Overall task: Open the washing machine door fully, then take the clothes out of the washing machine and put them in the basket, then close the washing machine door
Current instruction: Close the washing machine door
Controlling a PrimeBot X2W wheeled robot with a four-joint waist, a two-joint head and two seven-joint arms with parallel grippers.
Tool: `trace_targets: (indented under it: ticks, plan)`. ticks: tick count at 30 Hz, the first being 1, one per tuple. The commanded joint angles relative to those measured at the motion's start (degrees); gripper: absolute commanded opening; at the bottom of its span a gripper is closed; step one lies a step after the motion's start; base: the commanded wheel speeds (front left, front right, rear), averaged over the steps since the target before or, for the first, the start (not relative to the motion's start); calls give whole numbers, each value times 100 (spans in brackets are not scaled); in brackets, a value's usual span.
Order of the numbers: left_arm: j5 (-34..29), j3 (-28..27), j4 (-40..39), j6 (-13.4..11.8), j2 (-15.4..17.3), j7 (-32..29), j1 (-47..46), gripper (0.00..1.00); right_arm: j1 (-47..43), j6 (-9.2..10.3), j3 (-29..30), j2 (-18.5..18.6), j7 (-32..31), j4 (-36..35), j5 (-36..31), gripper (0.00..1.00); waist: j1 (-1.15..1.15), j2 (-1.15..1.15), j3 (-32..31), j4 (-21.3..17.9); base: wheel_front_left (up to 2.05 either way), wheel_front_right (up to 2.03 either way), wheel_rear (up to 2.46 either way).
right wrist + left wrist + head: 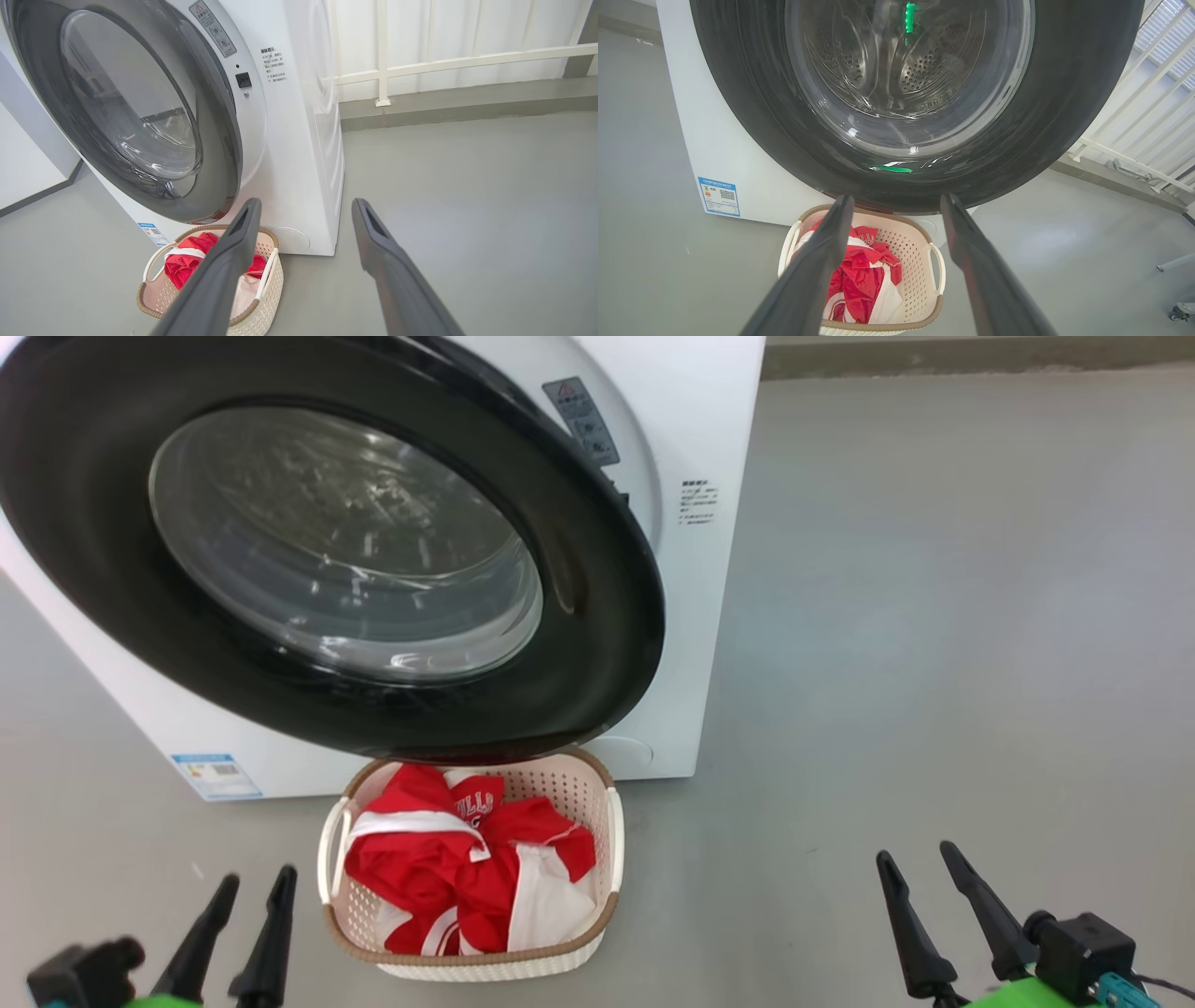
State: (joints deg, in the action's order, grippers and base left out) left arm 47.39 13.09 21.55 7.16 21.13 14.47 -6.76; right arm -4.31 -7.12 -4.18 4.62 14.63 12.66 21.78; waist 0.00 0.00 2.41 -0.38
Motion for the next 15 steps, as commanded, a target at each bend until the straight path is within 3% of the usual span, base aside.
trace_targets:
  ticks: [1,15]
  plan:
    - [-276,-446,-217,33,70,52,87,100,-10,-36,-64,115,37,-117,77,100,0,0,-79,-74,0,0,0]
    - [-1837,-1792,-861,33,-601,52,1054,100,-164,-36,50,146,37,-181,121,100,0,0,-156,-260,0,0,0]
